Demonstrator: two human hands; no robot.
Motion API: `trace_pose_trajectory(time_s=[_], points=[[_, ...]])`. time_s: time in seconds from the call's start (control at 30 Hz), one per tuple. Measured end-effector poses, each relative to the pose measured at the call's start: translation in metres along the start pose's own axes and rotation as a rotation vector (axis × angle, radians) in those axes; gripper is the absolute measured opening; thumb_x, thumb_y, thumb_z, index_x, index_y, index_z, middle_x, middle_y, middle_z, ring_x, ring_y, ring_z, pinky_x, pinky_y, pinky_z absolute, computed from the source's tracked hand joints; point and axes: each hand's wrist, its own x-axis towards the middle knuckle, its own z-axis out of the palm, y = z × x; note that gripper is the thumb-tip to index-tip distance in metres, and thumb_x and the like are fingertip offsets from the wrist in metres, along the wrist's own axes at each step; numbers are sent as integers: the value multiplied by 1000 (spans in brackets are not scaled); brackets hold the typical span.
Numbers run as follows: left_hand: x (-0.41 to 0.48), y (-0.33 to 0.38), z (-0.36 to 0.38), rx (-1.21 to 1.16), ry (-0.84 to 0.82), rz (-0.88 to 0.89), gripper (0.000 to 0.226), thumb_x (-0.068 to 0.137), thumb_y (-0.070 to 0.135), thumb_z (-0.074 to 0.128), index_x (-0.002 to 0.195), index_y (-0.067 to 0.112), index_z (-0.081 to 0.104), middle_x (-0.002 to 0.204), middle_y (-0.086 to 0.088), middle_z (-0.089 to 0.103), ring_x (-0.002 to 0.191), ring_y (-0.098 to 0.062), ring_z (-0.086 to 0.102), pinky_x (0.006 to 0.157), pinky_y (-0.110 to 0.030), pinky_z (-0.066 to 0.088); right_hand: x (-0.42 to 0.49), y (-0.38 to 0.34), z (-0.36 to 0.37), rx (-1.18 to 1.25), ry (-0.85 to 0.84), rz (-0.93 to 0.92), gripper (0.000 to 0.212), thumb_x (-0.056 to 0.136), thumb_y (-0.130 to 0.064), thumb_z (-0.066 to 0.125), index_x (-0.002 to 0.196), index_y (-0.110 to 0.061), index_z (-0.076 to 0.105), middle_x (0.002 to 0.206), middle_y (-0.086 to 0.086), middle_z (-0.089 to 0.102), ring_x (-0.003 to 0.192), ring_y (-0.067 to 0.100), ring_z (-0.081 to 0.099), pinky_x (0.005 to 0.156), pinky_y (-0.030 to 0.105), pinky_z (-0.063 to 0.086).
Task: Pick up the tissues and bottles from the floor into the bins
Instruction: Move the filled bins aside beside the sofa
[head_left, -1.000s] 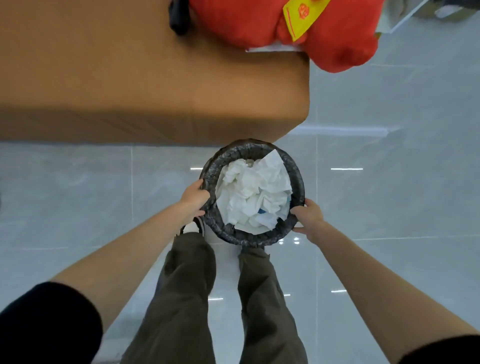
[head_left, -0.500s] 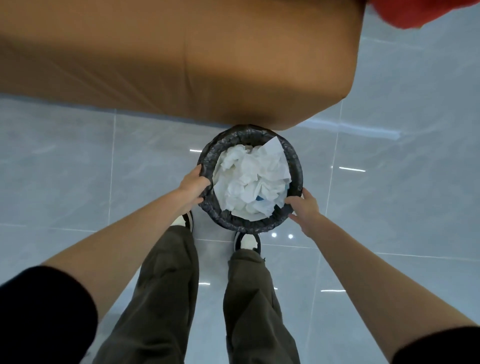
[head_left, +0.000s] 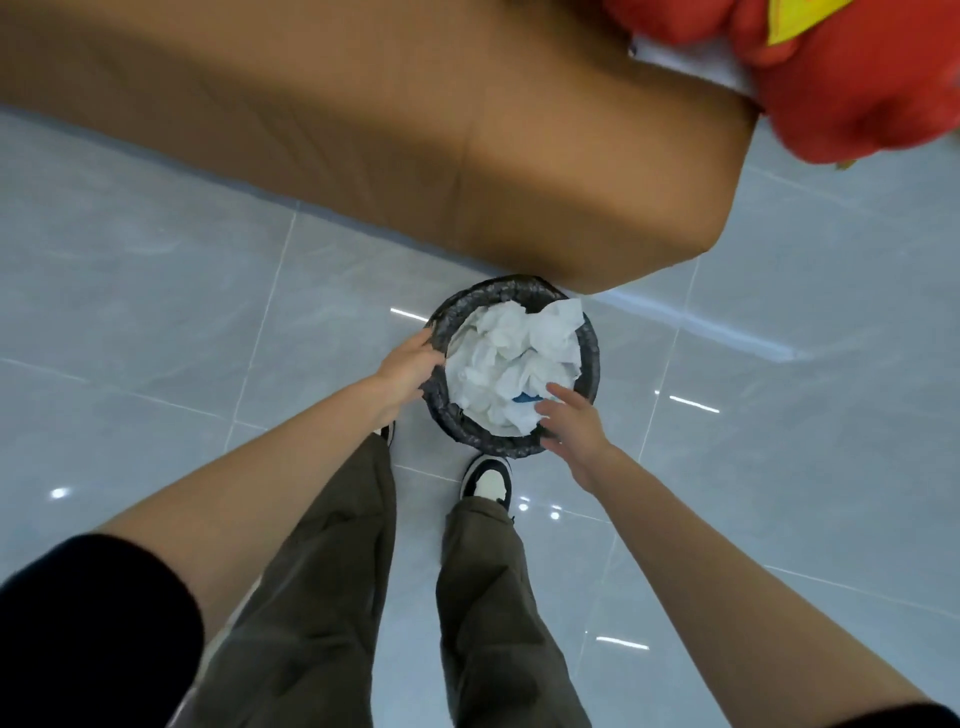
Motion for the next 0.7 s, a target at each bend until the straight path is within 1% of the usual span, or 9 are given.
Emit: trace_pose_trajectory(time_s=[0.07,0.17,0.27,0.33,0.4,0.47,0.53,0.63,0.7], points=[[-23,5,-12,-59,42,16,34,98,9,44,129,23,48,119,2,47,87,-9,52,52,-8,45,-26,-9,11,-36,-52,-34,45,94,-11,54,137,-19,47,135,9,49,121,25,50,105,40,43],[-55,8,-38,-156,123,43,50,97,14,47,144,23,34,132,2,47,109,-14,50,79,-20,44,-68,-26,31,-81,-103,-63,40,94,-12,54,134,-18,50,131,9,53,110,23,54,102,37,45],[-91,8,-74,-270,197,86,49,96,17,48,143,26,36,141,0,45,117,-18,51,98,-32,42,-114,-47,58,-122,-148,-98,35,96,-10,51,130,-17,53,128,10,57,112,26,58,96,34,47],[-113,5,-102,-358,232,103,48,97,17,47,143,25,37,140,-1,46,118,-20,53,100,-35,42,-141,-60,82,-169,-169,-137,34,96,-9,50,129,-15,53,123,13,61,110,27,60,92,32,49],[-130,1,-127,-438,262,113,47,97,15,48,142,25,38,139,-2,48,120,-22,53,99,-34,43,-160,-69,106,-212,-200,-173,33,95,-8,51,128,-13,54,112,11,63,94,21,60,83,29,50],[-147,-9,-165,-529,301,120,47,96,15,48,142,24,39,138,-2,49,120,-23,53,96,-33,44,-176,-76,141,-268,-236,-213,32,93,-9,53,125,-13,56,109,6,62,87,19,58,89,35,50],[-157,-22,-197,-596,326,118,47,97,13,47,141,24,39,139,-3,48,121,-24,53,94,-33,45,-187,-80,171,-293,-258,-237,31,92,-11,56,122,-16,58,106,1,64,84,18,61,92,35,49],[-176,-48,-257,-710,366,97,46,97,11,46,141,24,40,140,-3,47,120,-25,53,96,-34,44,-204,-84,232,-335,-293,-253,30,92,-10,55,121,-16,58,106,1,65,85,18,61,80,28,48],[-191,-69,-307,-767,405,83,45,97,10,47,140,23,41,138,-4,48,120,-26,53,96,-35,44,-215,-82,285,-365,-296,-248,31,92,-9,55,122,-15,59,107,3,66,87,21,62,80,29,49]])
